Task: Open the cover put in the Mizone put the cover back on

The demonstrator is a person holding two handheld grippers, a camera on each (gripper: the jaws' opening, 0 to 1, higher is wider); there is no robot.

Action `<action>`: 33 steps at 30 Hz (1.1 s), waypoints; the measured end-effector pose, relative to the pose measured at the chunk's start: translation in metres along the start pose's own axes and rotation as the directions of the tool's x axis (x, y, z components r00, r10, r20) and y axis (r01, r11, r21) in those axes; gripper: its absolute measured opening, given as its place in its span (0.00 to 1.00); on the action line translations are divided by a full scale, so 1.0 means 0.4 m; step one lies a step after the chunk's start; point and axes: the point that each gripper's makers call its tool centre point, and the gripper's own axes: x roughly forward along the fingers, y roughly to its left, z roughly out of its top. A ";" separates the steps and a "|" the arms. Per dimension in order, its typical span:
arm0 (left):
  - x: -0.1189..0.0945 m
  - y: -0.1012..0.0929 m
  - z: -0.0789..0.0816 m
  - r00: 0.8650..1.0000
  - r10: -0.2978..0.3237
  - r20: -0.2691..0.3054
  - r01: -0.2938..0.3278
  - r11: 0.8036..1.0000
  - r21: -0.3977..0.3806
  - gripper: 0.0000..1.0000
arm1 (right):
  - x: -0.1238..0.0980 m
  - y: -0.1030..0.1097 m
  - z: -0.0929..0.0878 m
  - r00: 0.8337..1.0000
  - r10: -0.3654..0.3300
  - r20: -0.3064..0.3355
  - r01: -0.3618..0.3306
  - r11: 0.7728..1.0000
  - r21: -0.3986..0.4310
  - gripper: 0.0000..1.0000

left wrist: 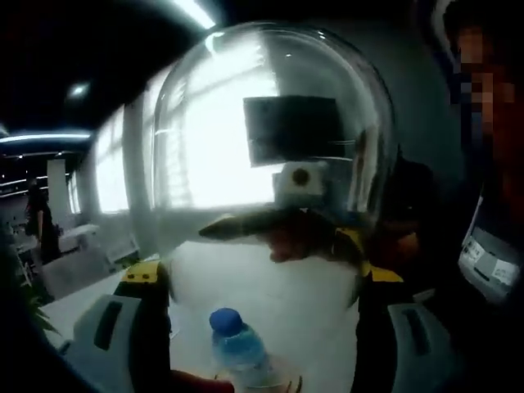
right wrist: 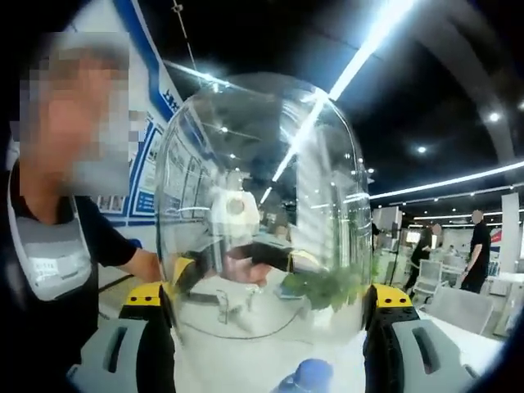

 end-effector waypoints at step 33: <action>0.023 0.060 -0.287 0.999 -0.016 -0.049 0.008 0.986 -0.166 0.82 | 0.006 -0.043 -0.290 0.998 -0.002 -0.069 0.013 0.988 0.153 0.90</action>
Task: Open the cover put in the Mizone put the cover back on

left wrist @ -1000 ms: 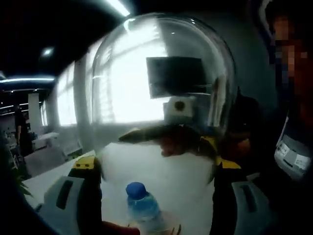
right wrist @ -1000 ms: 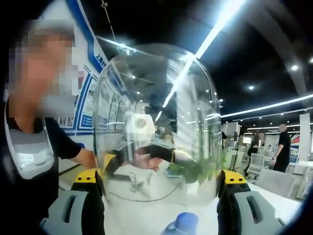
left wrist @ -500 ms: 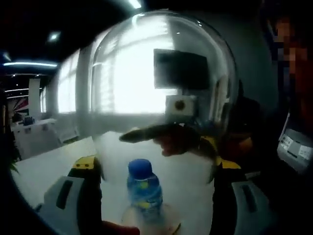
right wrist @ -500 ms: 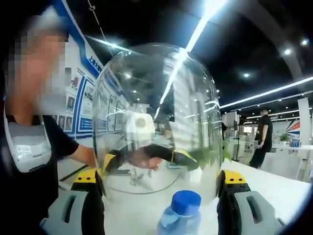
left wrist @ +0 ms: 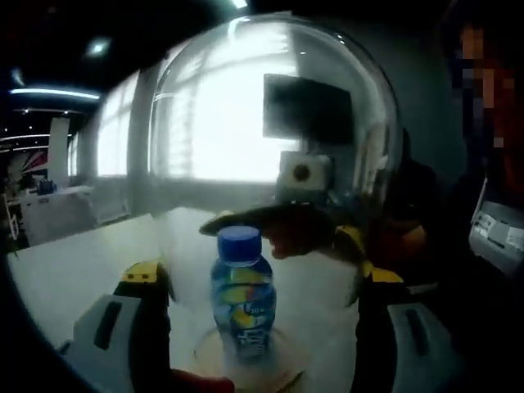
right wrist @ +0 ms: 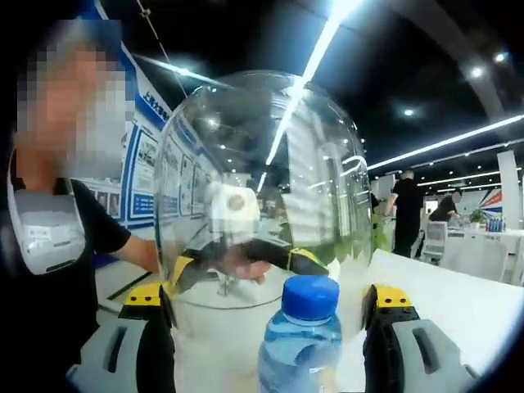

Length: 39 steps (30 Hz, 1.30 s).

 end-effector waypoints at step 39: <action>0.021 0.050 -0.179 0.998 -0.008 -0.067 0.004 0.998 -0.065 0.82 | 0.009 -0.031 -0.175 0.997 0.002 -0.078 0.001 0.999 0.040 0.90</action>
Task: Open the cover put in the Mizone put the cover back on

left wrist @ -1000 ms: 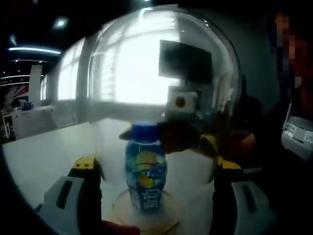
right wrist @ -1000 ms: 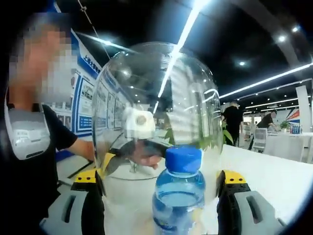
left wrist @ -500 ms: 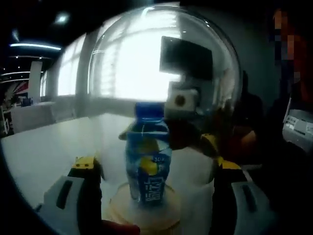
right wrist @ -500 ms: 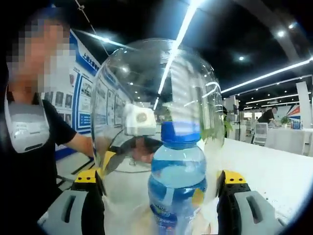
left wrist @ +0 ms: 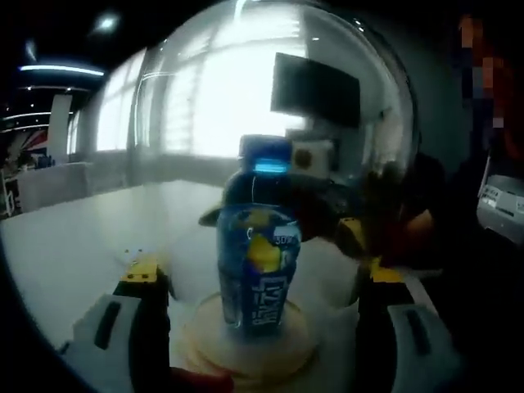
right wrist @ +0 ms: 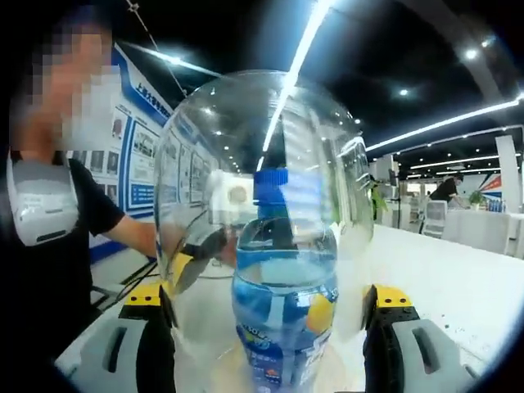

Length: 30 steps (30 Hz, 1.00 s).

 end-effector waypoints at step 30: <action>0.032 0.023 -0.020 1.000 0.002 -0.001 -0.002 1.000 -0.002 0.82 | -0.015 -0.031 -0.045 0.998 0.004 0.056 -0.007 0.998 0.057 0.90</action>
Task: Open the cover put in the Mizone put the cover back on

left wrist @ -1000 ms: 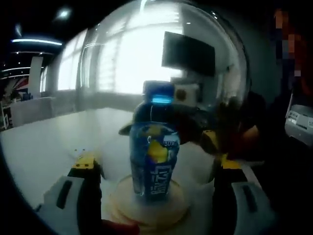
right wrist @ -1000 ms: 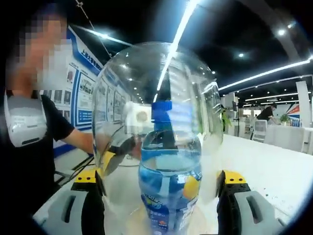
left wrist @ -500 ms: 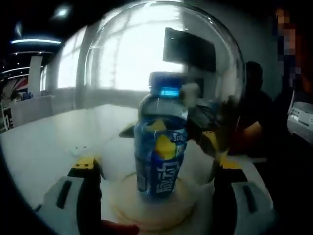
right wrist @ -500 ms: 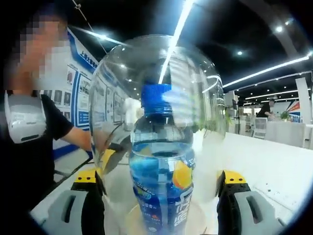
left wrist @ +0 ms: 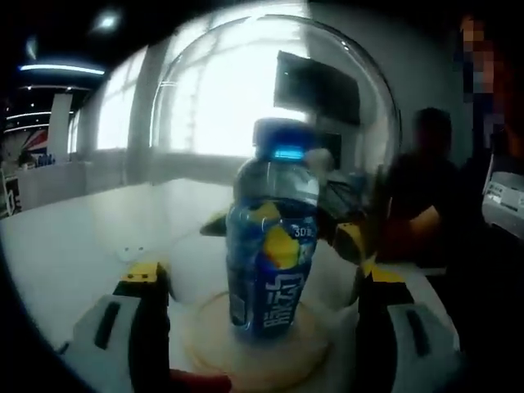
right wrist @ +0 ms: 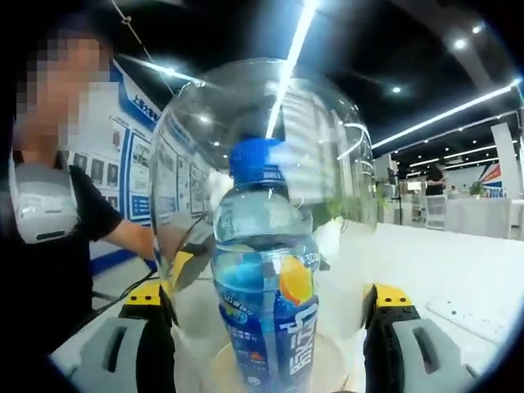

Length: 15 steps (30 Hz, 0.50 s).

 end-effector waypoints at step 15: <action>-0.007 -0.002 0.004 0.999 0.021 0.047 -0.020 1.000 -0.010 0.82 | -0.016 0.002 0.004 0.999 -0.030 -0.026 0.030 1.000 0.007 0.86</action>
